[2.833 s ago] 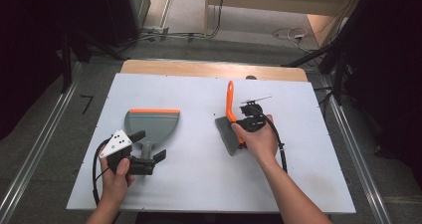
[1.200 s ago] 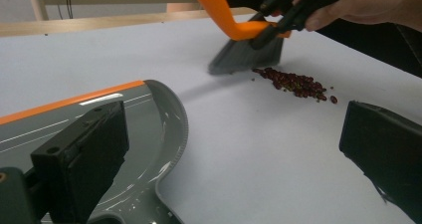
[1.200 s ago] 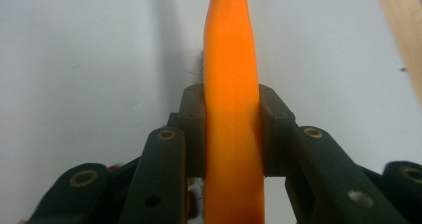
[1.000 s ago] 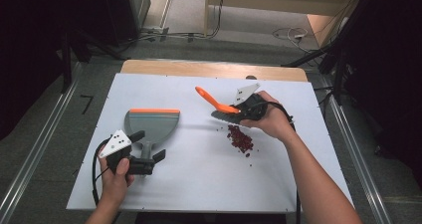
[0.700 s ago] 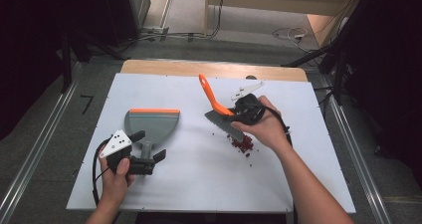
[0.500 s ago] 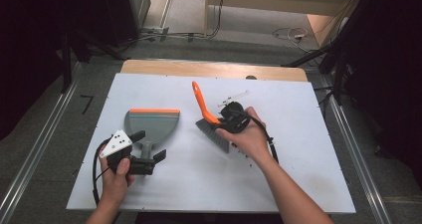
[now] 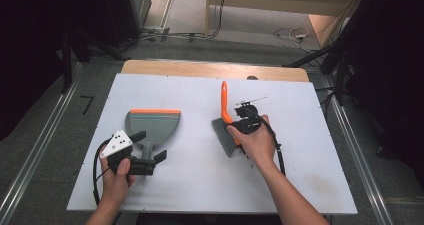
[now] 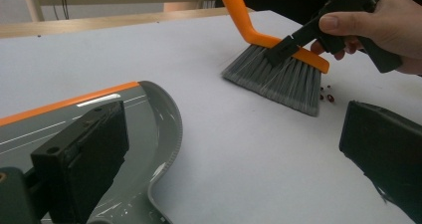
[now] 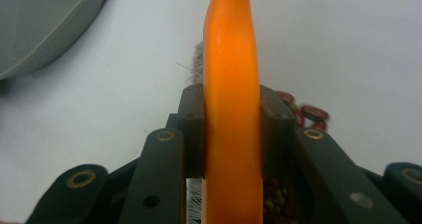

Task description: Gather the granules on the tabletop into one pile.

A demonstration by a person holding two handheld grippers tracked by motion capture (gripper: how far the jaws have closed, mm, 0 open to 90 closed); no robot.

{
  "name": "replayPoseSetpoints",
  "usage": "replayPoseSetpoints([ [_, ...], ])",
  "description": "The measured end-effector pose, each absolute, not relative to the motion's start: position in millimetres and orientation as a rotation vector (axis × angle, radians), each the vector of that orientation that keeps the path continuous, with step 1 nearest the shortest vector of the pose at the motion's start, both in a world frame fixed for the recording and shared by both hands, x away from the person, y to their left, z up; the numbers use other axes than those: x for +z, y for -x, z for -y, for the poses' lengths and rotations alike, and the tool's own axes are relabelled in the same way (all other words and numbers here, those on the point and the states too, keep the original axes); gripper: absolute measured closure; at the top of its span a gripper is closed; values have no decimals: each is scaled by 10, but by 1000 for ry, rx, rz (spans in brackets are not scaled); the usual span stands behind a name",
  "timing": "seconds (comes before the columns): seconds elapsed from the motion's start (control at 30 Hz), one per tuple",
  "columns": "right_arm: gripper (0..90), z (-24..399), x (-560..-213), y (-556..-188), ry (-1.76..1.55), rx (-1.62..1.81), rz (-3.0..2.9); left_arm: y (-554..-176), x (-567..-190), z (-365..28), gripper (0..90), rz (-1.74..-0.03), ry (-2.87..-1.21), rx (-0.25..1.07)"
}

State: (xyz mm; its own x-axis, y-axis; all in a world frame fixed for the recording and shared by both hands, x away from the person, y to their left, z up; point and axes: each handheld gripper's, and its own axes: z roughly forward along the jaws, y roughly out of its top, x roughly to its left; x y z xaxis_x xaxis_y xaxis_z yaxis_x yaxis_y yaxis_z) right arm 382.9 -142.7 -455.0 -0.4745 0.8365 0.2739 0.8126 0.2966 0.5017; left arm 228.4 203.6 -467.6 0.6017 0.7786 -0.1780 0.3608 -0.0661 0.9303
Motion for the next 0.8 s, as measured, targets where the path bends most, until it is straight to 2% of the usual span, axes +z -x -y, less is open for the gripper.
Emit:
replayPoseSetpoints([
  [0.5, 685, 1807, -4477, -3721, -1651, 936, -2468, -2281, -4664, -2019, 0, -949, -1670, 450],
  [0.7, 684, 1909, -4257, -3617, -1381, 1043, -2580, -2280, -4662, -2028, 0, -955, -1667, 451],
  [0.8, 684, 1965, -4184, -3530, -1105, 1032, -2703, -2278, -4663, -2027, 0, -955, -1664, 450],
])
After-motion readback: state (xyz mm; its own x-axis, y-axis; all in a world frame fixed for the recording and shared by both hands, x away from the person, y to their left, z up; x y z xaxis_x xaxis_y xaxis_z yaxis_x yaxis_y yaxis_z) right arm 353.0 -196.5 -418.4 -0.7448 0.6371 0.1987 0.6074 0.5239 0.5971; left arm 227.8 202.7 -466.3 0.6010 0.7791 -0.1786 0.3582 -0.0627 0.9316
